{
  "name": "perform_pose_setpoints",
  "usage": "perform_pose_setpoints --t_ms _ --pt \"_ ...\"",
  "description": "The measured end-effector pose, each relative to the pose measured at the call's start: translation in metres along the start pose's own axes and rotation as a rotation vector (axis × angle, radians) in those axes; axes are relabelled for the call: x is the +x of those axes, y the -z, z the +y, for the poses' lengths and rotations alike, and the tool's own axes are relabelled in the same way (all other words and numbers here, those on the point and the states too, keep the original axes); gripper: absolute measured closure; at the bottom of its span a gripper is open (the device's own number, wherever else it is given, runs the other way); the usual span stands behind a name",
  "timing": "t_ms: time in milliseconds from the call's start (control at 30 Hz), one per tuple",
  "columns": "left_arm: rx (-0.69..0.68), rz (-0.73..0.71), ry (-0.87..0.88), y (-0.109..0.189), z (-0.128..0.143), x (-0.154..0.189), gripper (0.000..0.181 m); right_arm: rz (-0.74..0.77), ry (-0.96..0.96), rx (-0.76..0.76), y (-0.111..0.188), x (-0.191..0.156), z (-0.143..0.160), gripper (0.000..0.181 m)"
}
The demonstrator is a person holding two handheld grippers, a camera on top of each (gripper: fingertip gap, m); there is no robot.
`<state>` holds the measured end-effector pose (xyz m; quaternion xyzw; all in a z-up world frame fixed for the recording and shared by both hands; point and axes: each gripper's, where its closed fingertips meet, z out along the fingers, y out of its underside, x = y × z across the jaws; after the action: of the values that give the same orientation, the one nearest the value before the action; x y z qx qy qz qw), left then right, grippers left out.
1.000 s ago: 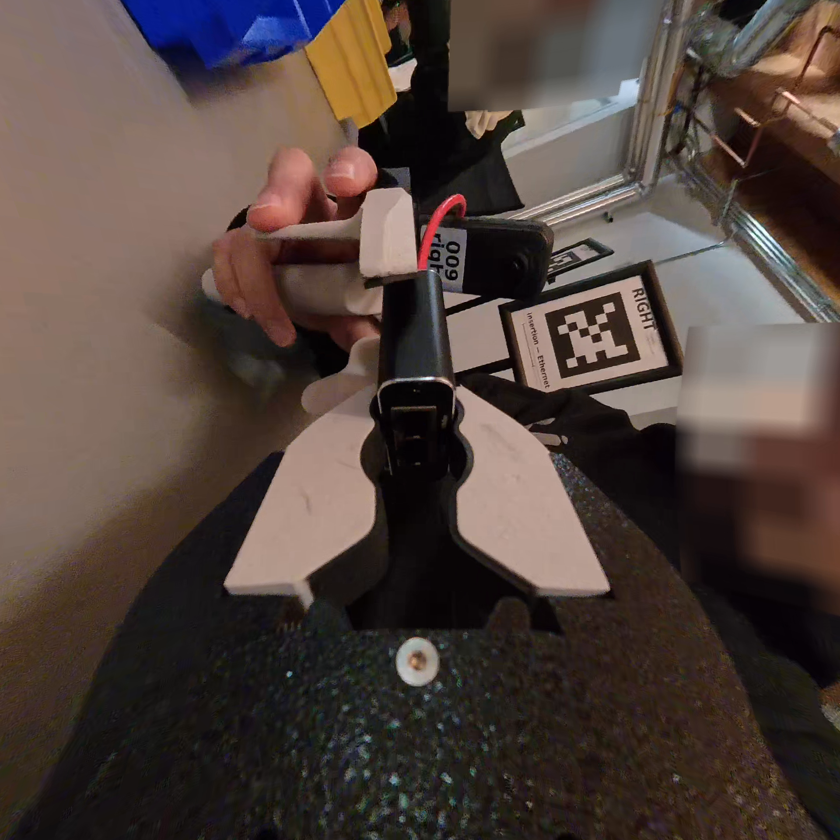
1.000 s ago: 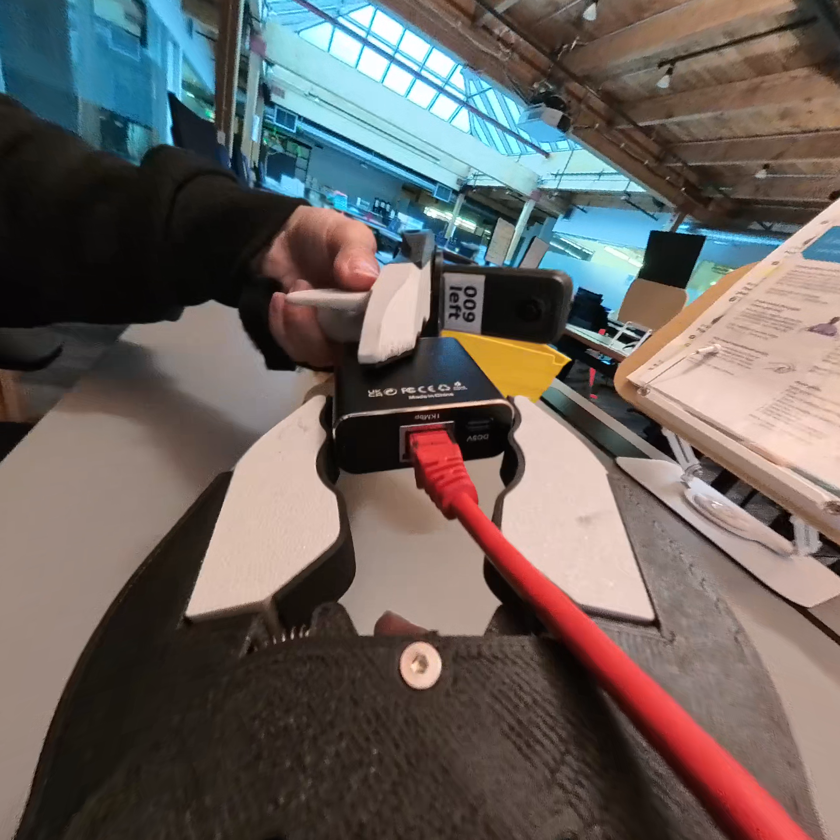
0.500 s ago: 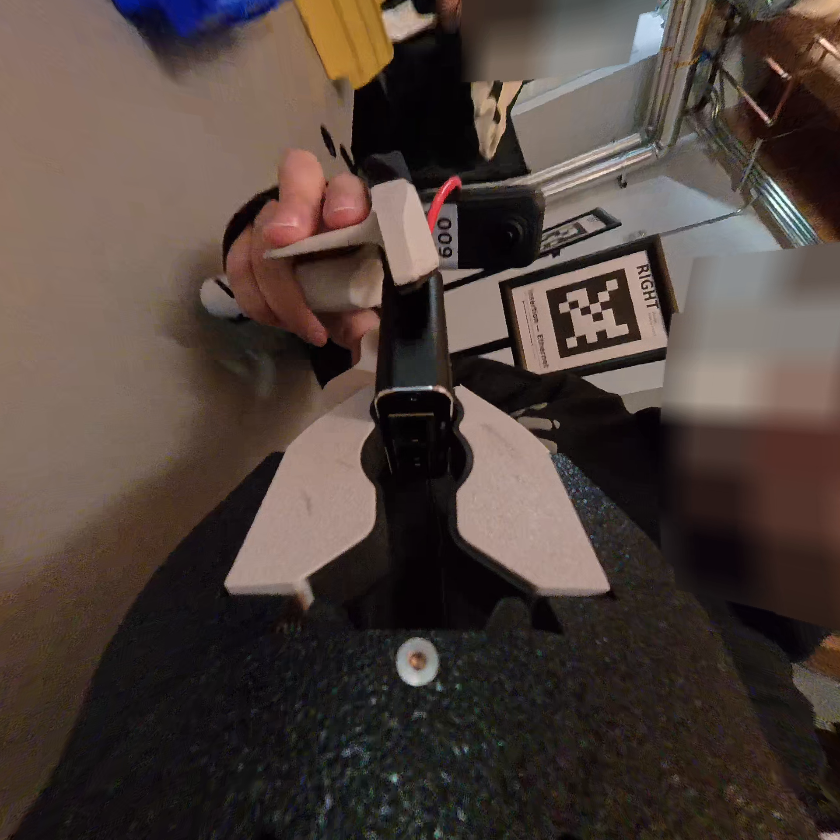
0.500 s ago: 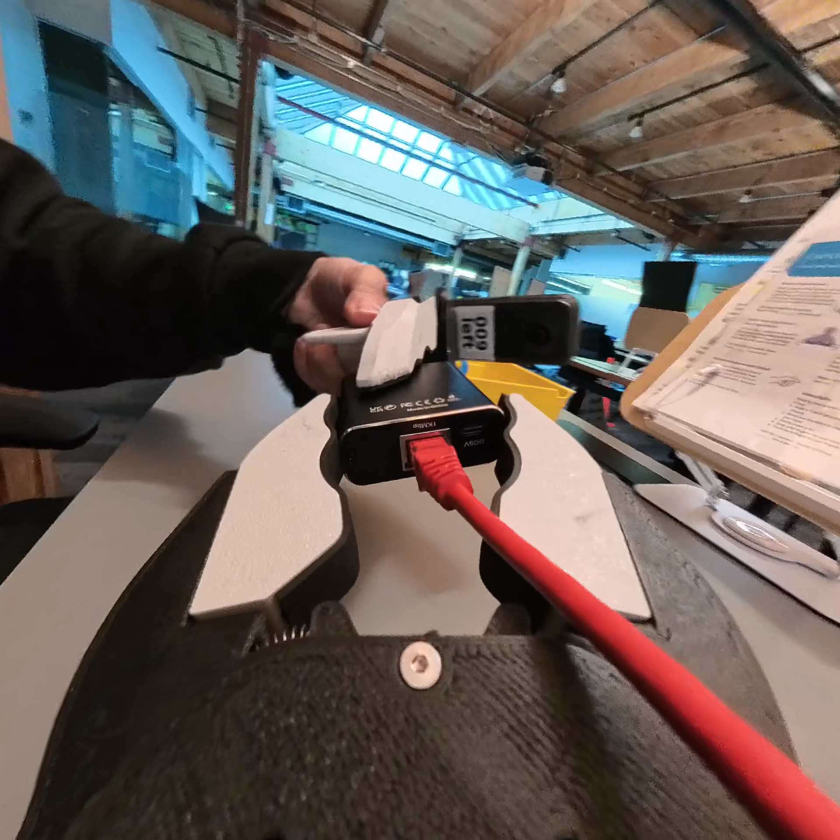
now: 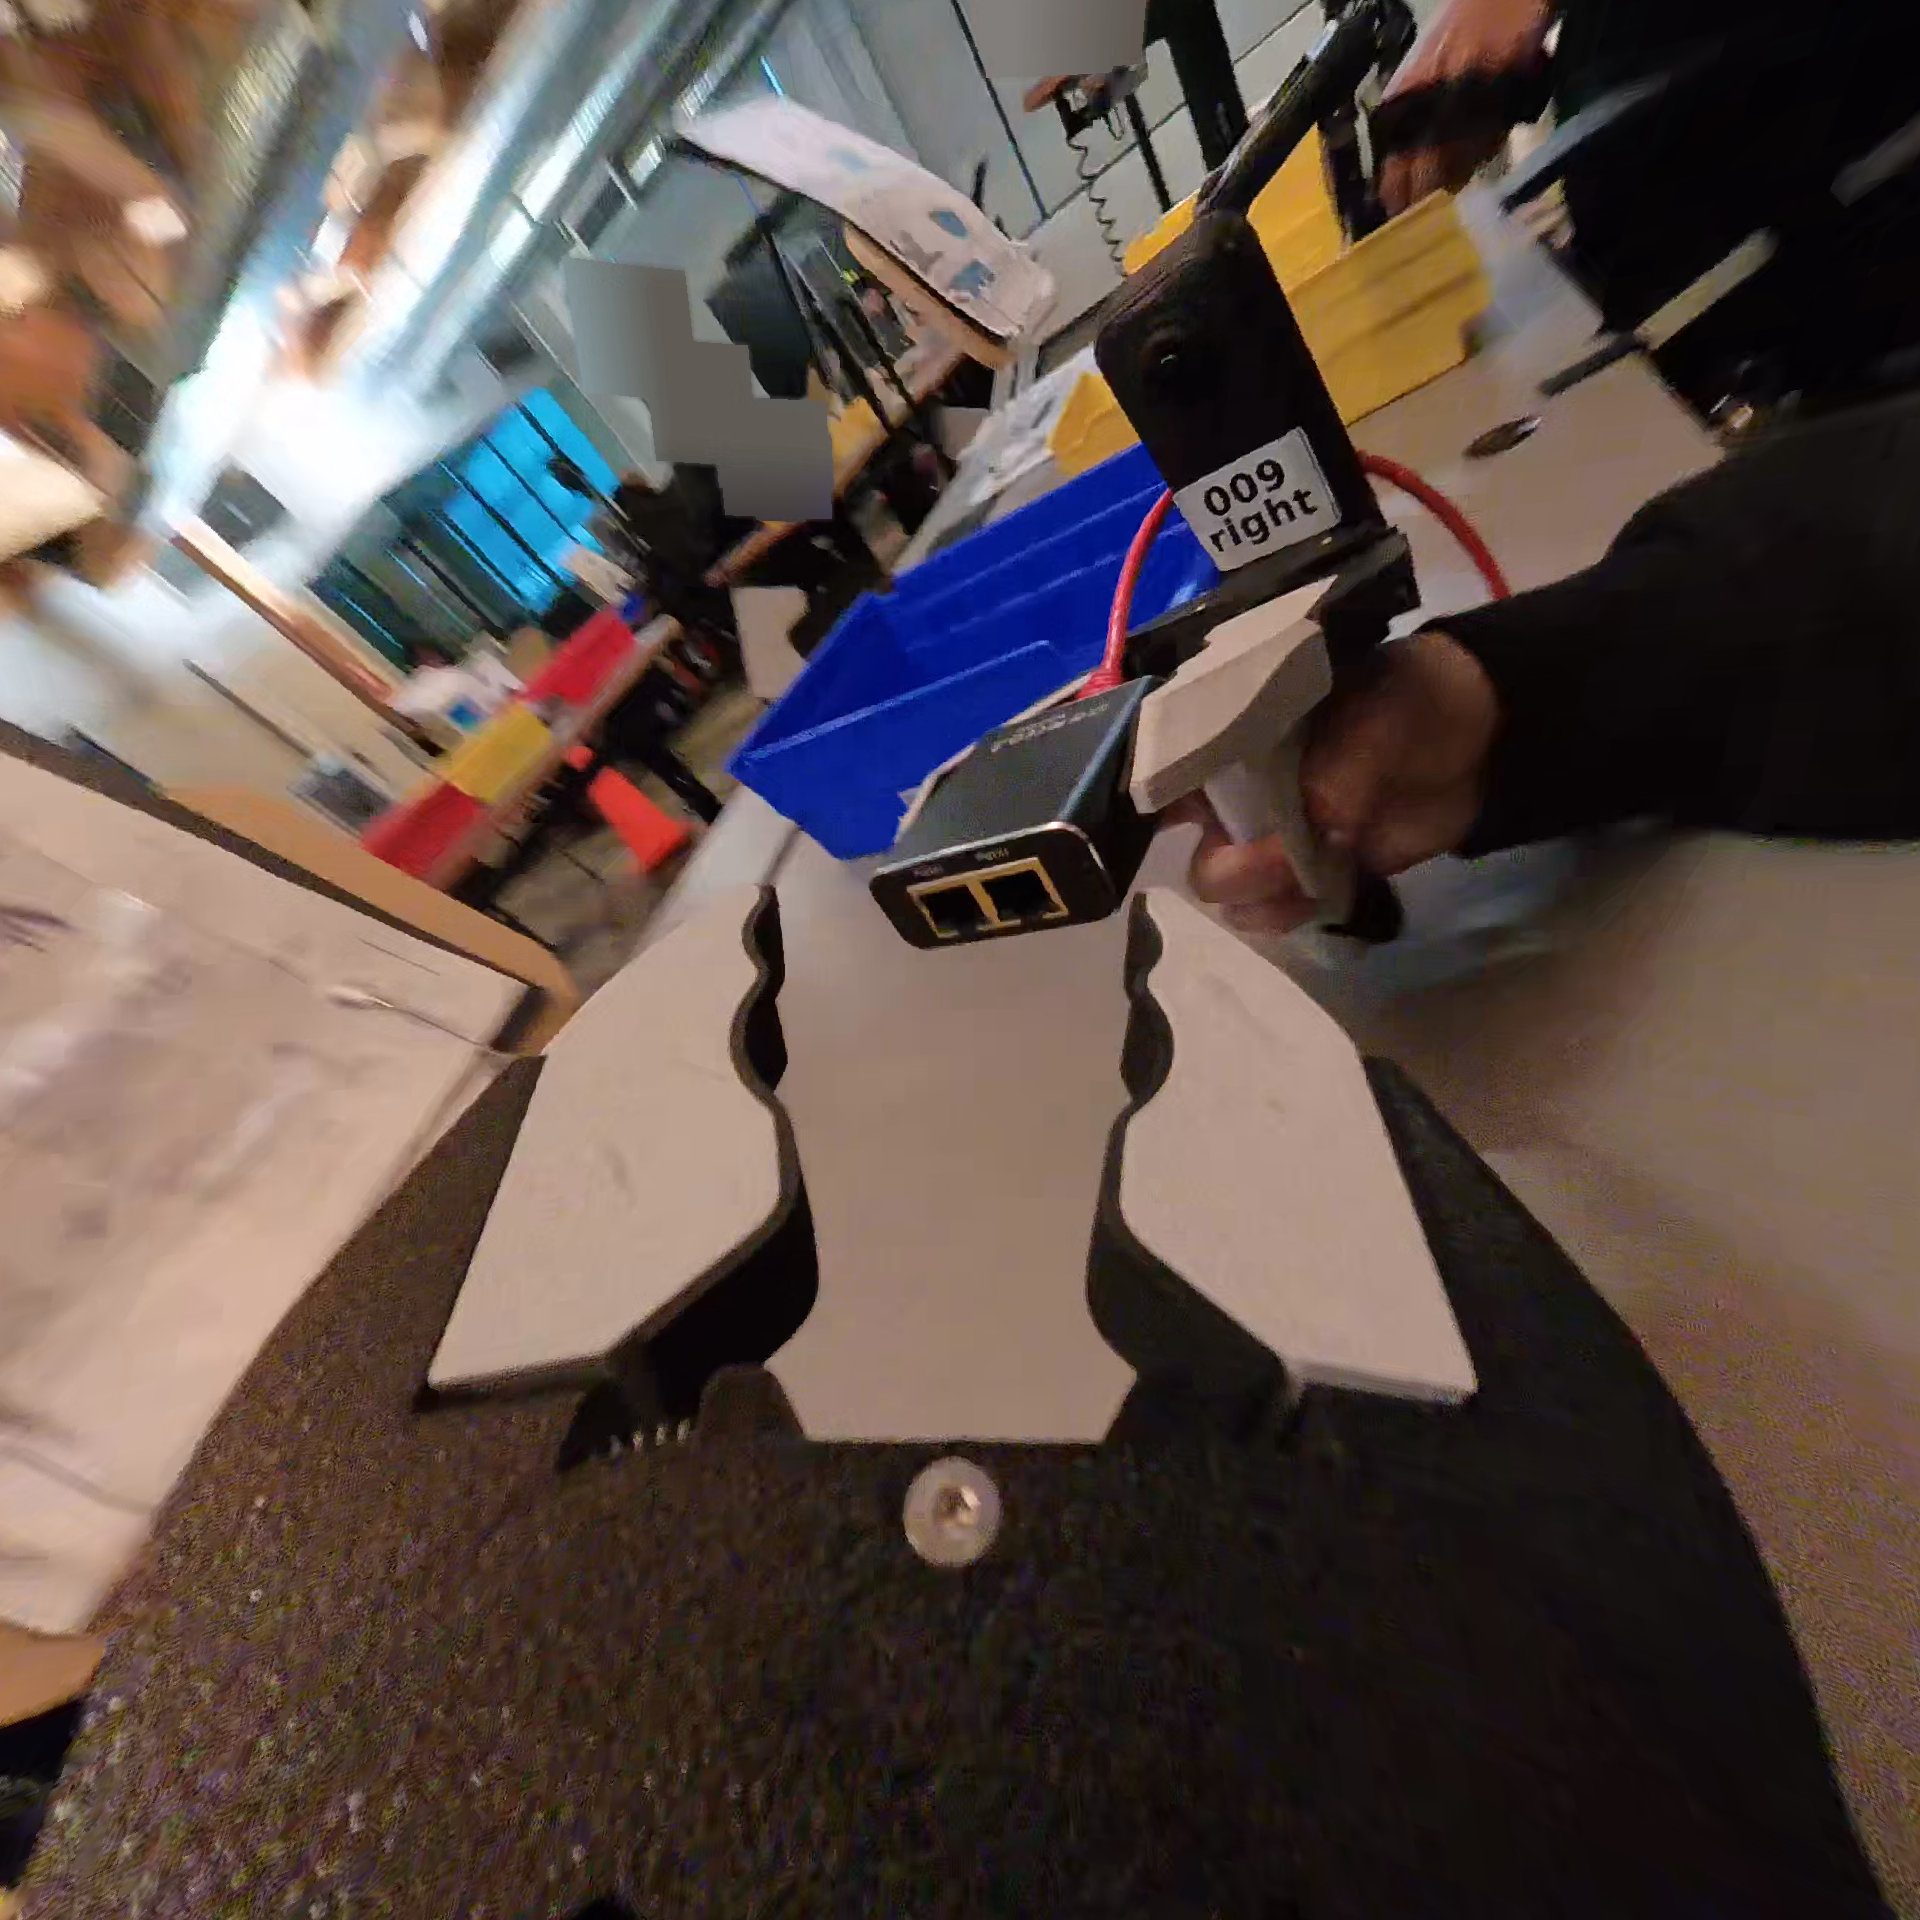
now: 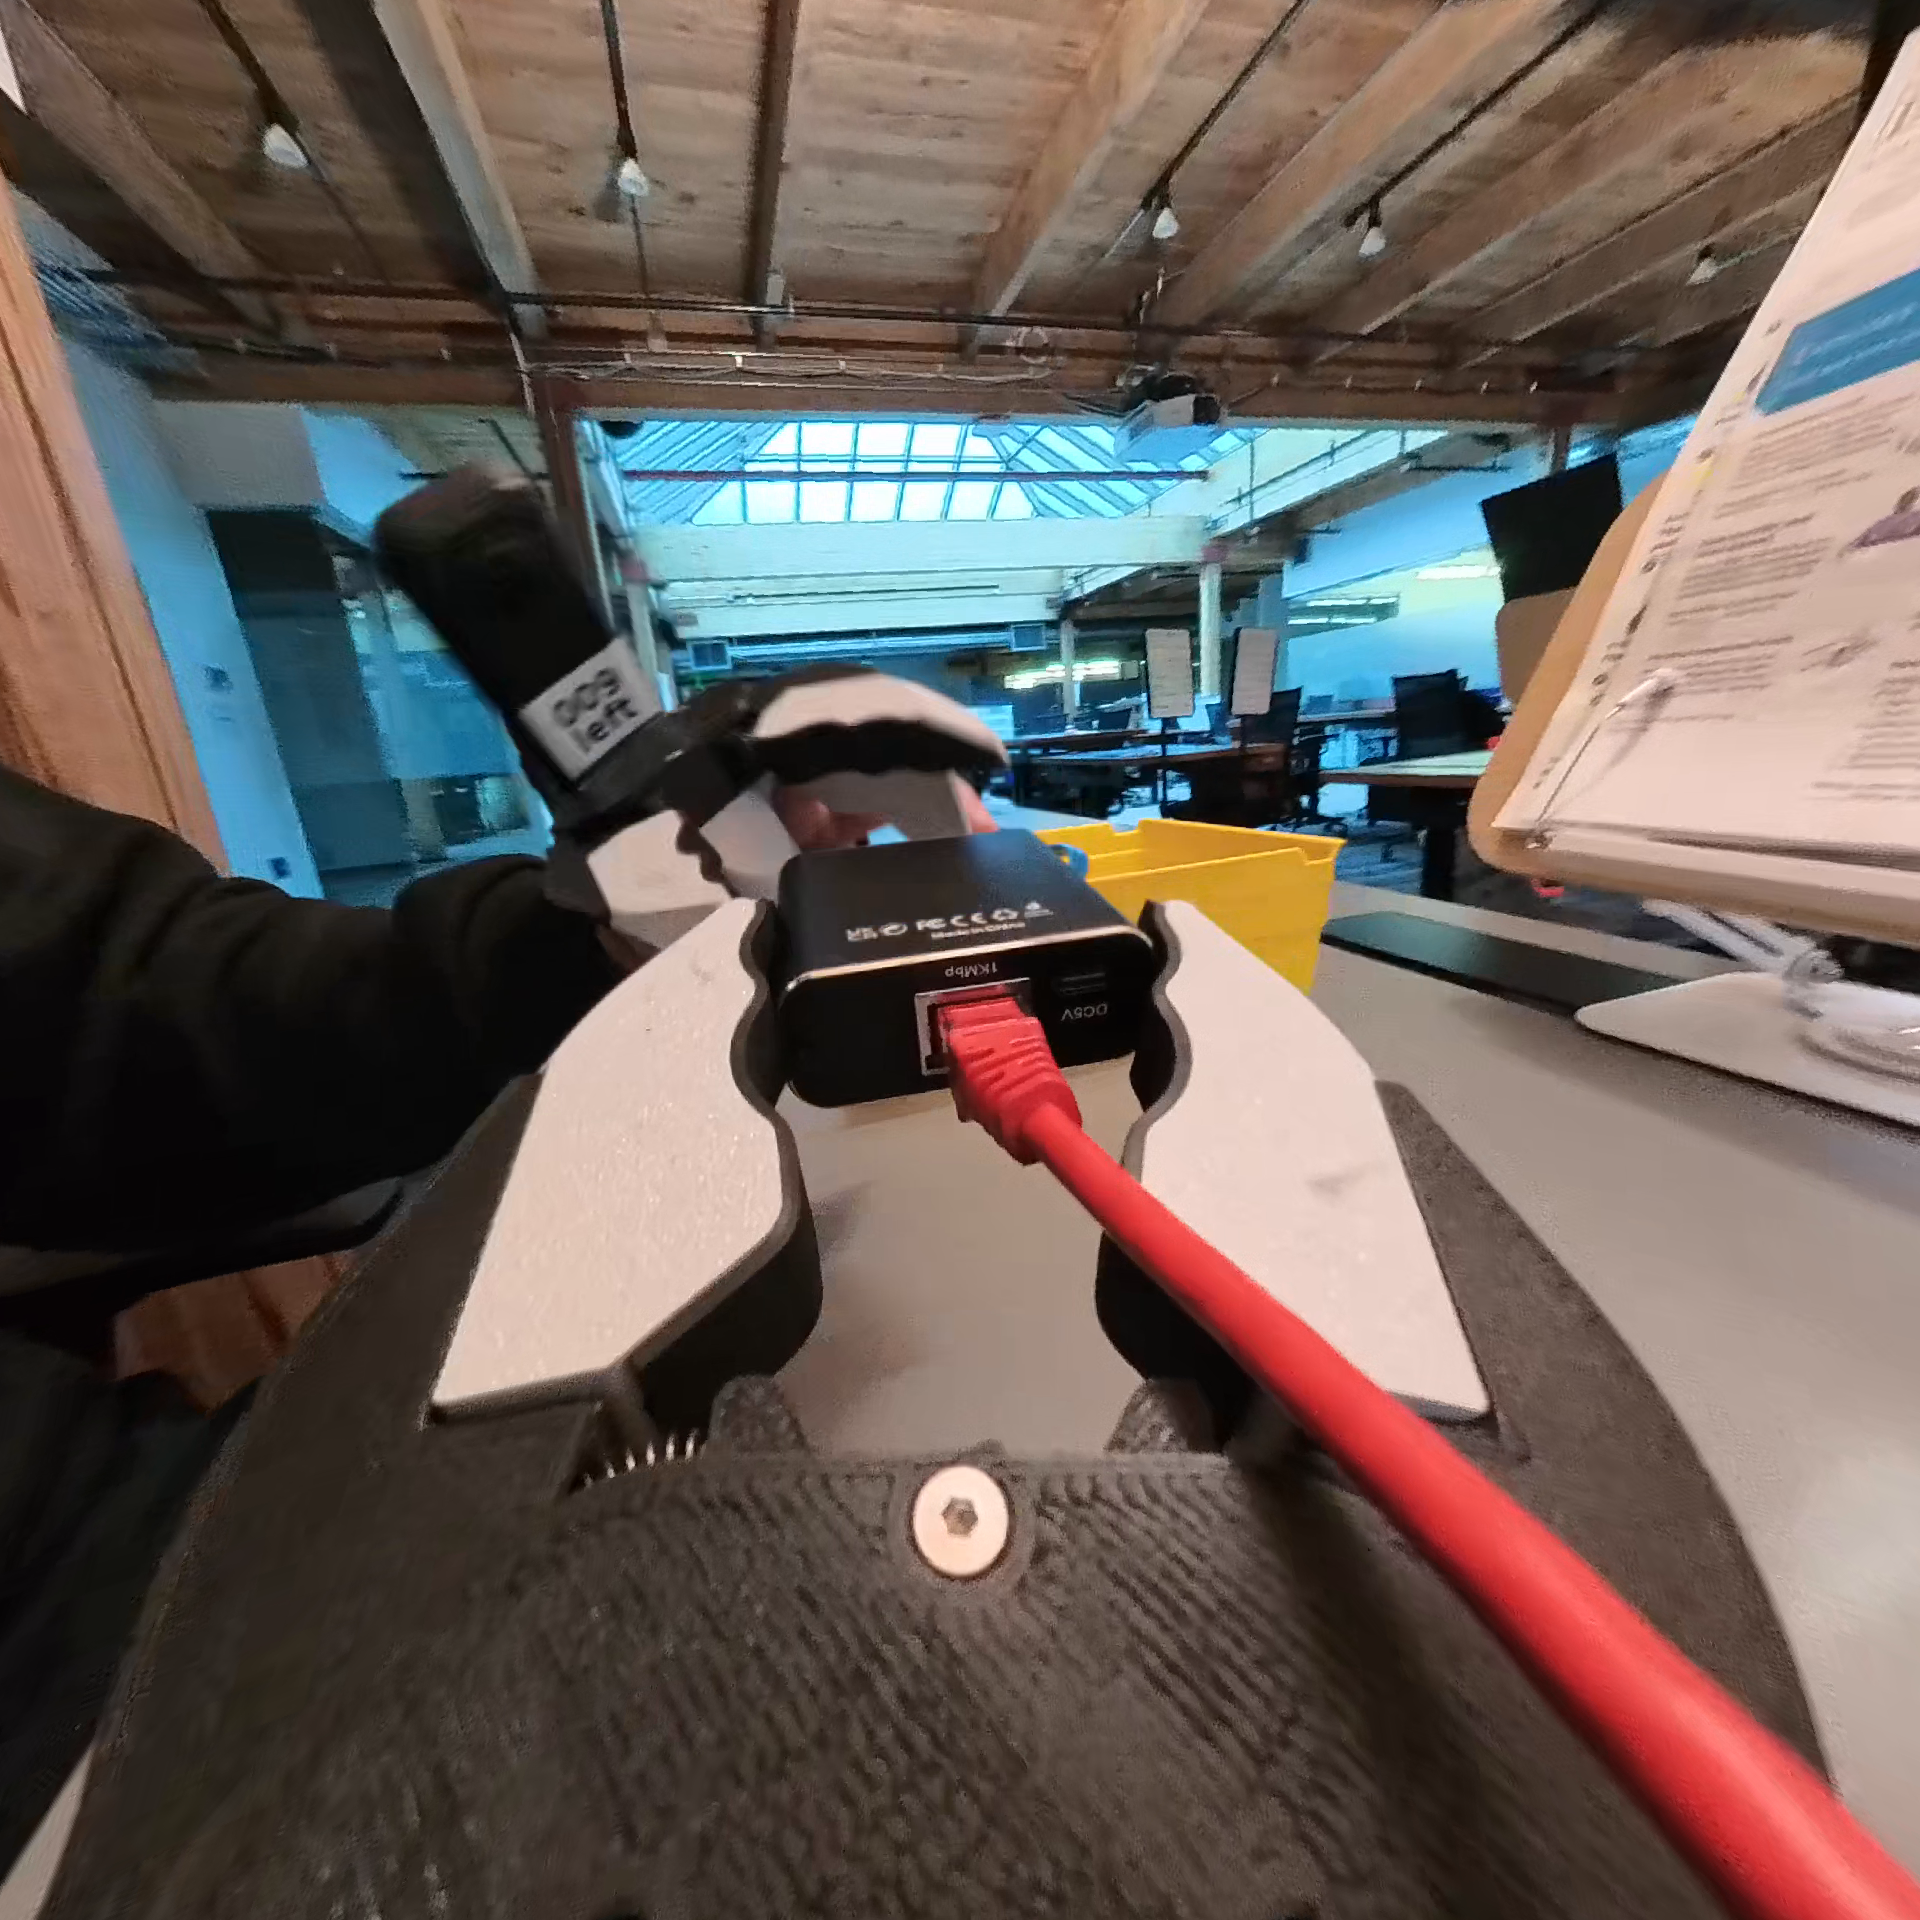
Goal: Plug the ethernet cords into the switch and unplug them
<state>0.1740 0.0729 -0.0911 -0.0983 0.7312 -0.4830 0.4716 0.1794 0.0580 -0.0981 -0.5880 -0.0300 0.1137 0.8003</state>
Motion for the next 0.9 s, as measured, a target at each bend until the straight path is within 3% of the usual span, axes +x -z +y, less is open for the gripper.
perform_pose_setpoints --t_ms 167,300,433,600,700,900 --pt "-0.110 -0.158 -0.532 -0.004 0.006 0.010 0.121 -0.112 -0.123 0.023 -0.005 -0.014 -0.001 0.116" --pt "-0.121 -0.255 -0.801 -0.004 0.000 0.013 0.156 -0.139 -0.095 -0.021 -0.011 -0.023 0.009 0.115" --pt "-0.057 -0.189 -0.814 -0.006 -0.004 0.019 0.157 -0.184 -0.107 -0.025 -0.006 -0.027 0.008 0.116" --pt "-0.025 -0.063 -0.769 -0.003 -0.008 0.024 0.157 -0.281 -0.153 -0.014 -0.003 -0.041 0.003 0.098" --pt "-0.021 0.004 -0.769 0.000 -0.013 0.025 0.158 -0.316 -0.180 -0.025 -0.003 -0.045 0.004 0.098" --pt "-0.002 0.099 -0.788 0.007 -0.016 0.035 0.159 -0.360 -0.347 -0.032 -0.004 -0.046 0.006 0.114"
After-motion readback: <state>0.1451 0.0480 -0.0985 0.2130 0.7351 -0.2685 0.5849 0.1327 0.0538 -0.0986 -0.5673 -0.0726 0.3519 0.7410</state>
